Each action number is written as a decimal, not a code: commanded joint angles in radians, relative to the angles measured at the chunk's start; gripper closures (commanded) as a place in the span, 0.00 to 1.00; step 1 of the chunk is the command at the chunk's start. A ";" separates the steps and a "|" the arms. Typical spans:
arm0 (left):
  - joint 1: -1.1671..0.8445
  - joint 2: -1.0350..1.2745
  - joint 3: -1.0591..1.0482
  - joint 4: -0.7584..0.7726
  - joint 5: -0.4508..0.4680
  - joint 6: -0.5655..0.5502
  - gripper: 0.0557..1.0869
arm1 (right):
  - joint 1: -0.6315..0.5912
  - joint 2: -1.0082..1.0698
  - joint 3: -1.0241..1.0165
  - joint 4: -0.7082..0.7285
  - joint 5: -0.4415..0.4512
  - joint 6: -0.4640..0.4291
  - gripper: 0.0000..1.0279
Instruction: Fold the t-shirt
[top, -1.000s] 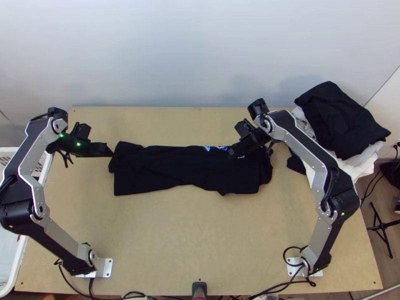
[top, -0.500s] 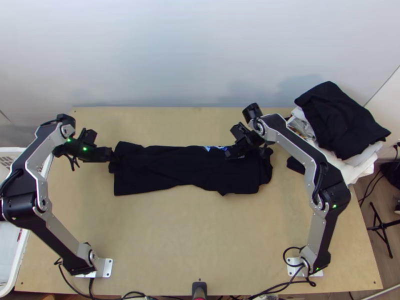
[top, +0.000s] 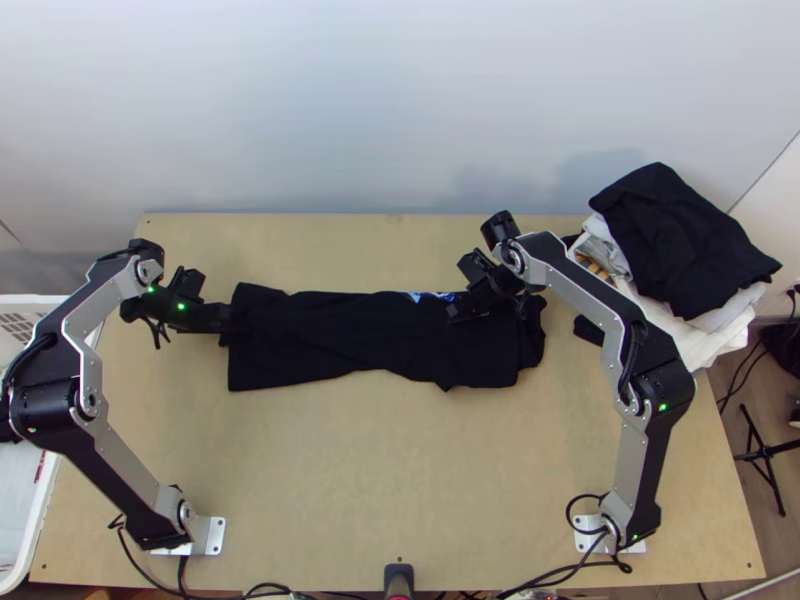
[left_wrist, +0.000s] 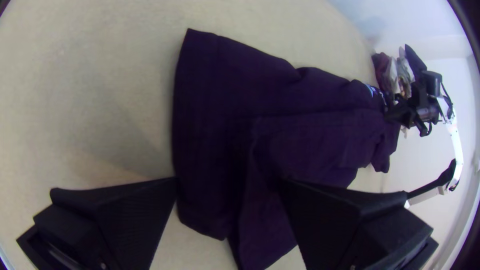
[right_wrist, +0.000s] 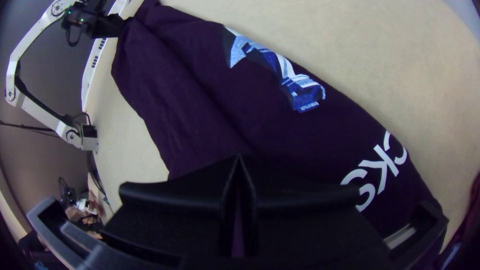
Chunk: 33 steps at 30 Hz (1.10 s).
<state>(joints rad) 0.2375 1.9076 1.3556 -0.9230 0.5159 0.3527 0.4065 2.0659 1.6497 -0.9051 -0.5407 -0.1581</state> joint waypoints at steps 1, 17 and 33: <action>-0.037 0.021 -0.009 0.013 0.030 -0.024 0.07 | 0.003 0.002 -0.010 0.003 0.001 -0.001 0.97; -0.096 0.056 0.027 -0.051 0.191 -0.026 0.54 | 0.014 0.003 -0.033 0.005 0.008 -0.006 0.97; -0.066 0.061 0.051 -0.046 0.213 -0.004 0.96 | 0.015 0.003 0.082 -0.155 -0.011 0.012 0.79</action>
<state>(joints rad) 0.1669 1.9705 1.4021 -0.9703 0.7242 0.3405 0.4225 2.0693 1.6489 -0.9379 -0.5354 -0.1532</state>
